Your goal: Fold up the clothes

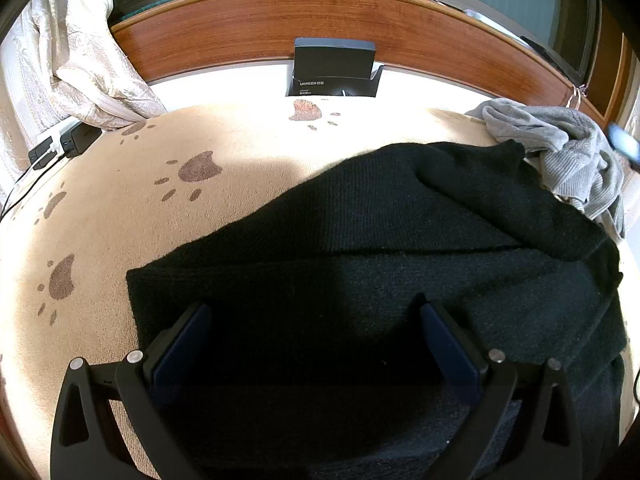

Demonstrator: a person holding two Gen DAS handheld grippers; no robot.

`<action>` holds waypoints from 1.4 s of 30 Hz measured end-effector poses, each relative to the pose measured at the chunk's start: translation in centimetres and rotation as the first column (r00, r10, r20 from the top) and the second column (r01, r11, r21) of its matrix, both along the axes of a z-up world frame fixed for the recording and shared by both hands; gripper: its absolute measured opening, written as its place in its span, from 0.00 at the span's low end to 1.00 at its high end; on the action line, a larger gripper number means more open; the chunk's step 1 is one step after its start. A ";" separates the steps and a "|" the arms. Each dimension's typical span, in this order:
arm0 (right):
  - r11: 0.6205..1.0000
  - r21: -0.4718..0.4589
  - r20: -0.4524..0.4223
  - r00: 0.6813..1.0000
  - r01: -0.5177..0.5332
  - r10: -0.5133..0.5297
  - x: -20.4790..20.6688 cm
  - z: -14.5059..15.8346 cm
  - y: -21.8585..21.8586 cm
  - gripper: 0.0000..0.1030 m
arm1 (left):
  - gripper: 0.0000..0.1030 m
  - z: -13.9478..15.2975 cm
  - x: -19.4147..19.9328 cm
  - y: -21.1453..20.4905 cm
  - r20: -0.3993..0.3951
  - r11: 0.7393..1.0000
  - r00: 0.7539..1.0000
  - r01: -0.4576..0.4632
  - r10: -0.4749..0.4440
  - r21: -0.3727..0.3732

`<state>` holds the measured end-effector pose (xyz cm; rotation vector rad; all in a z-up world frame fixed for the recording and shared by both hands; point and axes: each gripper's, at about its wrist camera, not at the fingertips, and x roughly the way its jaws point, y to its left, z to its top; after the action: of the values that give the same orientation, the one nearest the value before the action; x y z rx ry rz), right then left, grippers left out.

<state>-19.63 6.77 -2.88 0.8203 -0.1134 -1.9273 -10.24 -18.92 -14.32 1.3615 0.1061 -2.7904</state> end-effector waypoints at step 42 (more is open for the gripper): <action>0.951 0.113 0.252 0.918 0.287 -0.306 -3.1 -2.1 -0.9 0.80 | 1.00 -0.6 -0.1 0.1 -0.013 1.000 1.000 -0.009 0.009 0.028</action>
<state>-22.68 5.92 -5.00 1.1669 -0.3493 -2.1025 -10.32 -18.85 -14.96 1.3457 0.1509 -2.8012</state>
